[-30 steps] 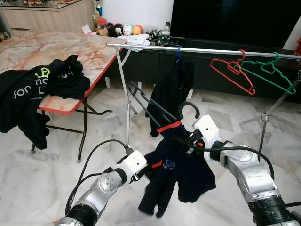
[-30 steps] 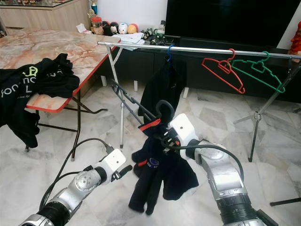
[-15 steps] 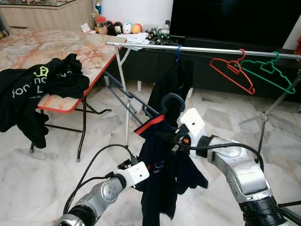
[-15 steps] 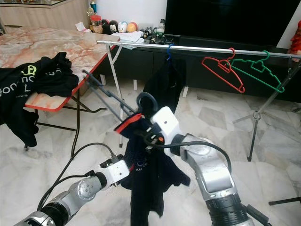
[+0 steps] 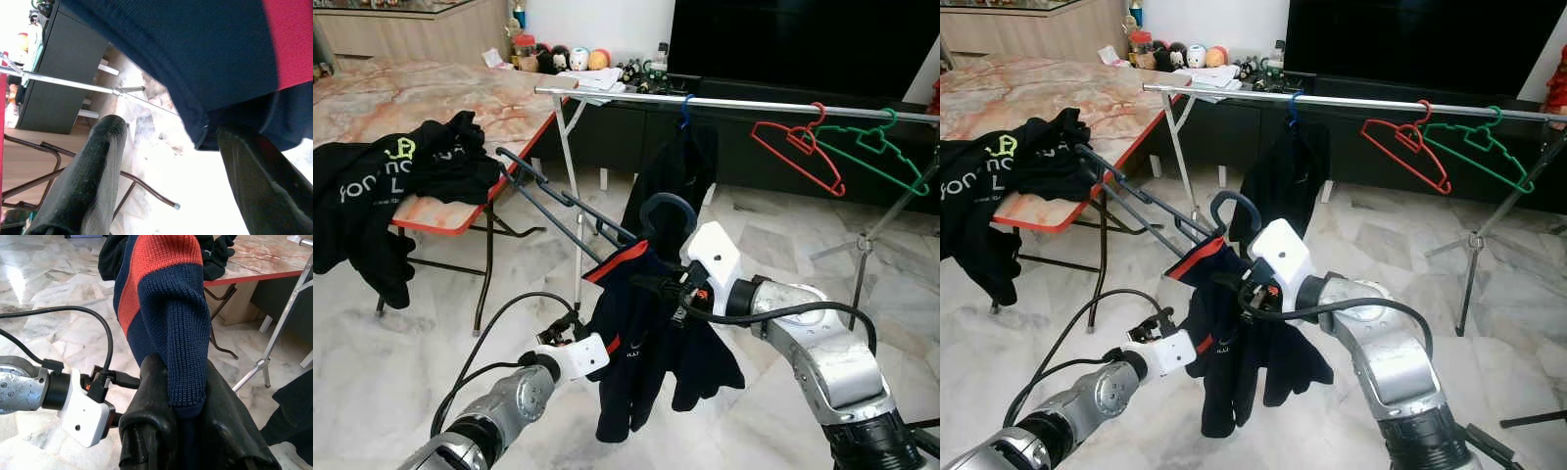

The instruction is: Hang hanger

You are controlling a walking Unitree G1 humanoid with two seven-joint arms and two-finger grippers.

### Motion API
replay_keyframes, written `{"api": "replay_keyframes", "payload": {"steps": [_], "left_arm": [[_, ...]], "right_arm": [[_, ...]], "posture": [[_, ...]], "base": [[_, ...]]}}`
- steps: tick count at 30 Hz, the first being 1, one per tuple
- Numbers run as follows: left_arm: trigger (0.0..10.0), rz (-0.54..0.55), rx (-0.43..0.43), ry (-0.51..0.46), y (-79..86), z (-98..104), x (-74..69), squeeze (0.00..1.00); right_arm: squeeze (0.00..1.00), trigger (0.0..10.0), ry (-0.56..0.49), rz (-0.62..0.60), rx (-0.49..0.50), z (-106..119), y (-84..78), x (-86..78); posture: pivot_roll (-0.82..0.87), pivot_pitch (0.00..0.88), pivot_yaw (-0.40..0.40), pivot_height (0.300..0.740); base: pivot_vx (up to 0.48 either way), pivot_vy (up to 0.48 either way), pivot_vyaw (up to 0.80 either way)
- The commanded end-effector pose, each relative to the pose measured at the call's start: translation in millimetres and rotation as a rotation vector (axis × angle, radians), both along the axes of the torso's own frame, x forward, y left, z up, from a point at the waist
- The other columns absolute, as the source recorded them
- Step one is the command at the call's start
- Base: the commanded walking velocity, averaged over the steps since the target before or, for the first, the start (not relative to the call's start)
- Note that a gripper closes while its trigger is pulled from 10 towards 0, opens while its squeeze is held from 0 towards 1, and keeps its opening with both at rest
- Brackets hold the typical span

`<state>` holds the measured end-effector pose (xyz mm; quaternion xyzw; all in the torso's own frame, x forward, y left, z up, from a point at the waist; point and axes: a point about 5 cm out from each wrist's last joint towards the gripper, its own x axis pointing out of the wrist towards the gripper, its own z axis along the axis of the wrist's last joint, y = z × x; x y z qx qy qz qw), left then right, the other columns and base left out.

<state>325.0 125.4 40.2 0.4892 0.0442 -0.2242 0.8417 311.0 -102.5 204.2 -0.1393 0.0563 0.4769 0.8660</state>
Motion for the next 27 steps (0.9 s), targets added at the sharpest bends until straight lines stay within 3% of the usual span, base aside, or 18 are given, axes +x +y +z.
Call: {"api": "replay_keyframes", "payload": {"steps": [1,11,17,20,27], "left_arm": [[10.0,-0.006,0.027,0.006,1.4,-3,-1.5,0.0],[10.0,0.006,0.012,-0.08,-4.3,2,1.0,0.0],[10.0,0.005,-0.065,-0.127,-8.7,6,-0.6,0.0],[10.0,-0.023,-0.109,-0.11,-14.6,5,-3.2,0.0],[10.0,-0.061,-0.09,-0.069,-17.6,-1,-8.2,0.0]], "right_arm": [[0.0,0.0,-0.042,0.034,0.014,10,3.5,-4.4],[0.0,0.0,-0.058,0.06,0.043,22,7.3,-7.6],[0.0,0.0,-0.065,0.063,0.065,29,8.0,-7.9],[0.0,0.0,-0.067,0.062,0.064,30,7.4,-7.5],[0.0,0.0,-0.077,0.046,0.07,35,5.0,-2.6]], "posture": [[-0.04,0.073,-0.032,0.74],[-0.05,0.075,-0.034,0.74],[-0.05,0.075,-0.034,0.74],[-0.05,0.072,-0.037,0.74],[-0.05,0.069,-0.039,0.74]], "base": [[0.0,0.0,0.0],[0.0,0.0,0.0],[0.0,0.0,0.0],[0.0,0.0,0.0],[0.0,0.0,0.0]]}}
